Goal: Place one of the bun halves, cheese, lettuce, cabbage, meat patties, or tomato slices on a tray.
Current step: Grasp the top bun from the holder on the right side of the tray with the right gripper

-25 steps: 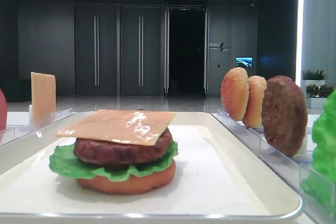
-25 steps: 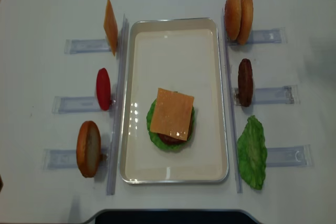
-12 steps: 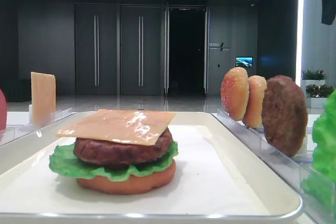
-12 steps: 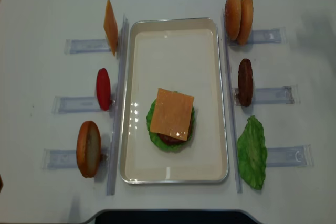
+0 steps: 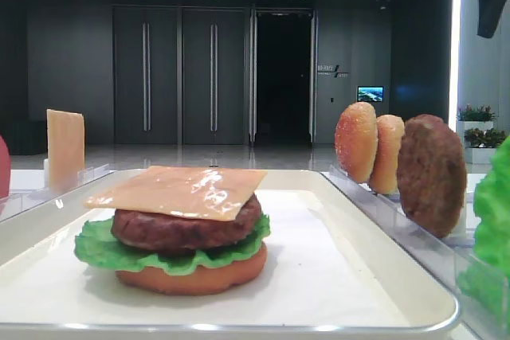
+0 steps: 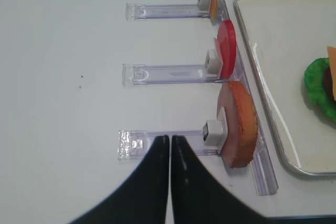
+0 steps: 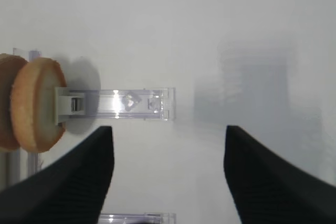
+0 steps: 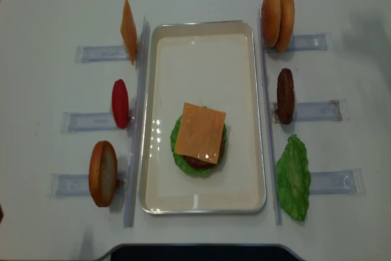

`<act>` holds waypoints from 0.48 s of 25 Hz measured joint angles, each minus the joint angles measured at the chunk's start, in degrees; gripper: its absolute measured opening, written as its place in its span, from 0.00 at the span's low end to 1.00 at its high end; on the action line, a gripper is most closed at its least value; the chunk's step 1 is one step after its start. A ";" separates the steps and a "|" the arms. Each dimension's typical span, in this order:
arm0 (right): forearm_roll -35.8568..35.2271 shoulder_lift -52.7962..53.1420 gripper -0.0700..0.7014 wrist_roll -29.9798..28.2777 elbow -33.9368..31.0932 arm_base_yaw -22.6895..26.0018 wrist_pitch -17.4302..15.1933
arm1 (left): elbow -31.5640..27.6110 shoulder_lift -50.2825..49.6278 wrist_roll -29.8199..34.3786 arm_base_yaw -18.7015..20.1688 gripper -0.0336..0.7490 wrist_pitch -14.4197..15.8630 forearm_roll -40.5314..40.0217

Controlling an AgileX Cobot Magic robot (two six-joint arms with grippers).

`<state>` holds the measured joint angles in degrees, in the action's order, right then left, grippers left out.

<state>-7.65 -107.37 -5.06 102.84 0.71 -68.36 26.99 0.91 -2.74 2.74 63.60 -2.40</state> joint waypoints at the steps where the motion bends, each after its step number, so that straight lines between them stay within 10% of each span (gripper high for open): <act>1: 0.12 0.00 0.69 0.65 0.00 -0.57 0.00 | 0.00 0.00 0.00 0.00 0.04 0.00 0.00; 12: 0.12 0.00 0.69 7.48 0.00 -12.81 4.00 | 0.00 0.00 0.00 0.00 0.04 0.00 0.00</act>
<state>-7.52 -107.37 2.43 102.84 -12.09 -64.36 26.99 0.91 -2.74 2.74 63.60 -2.40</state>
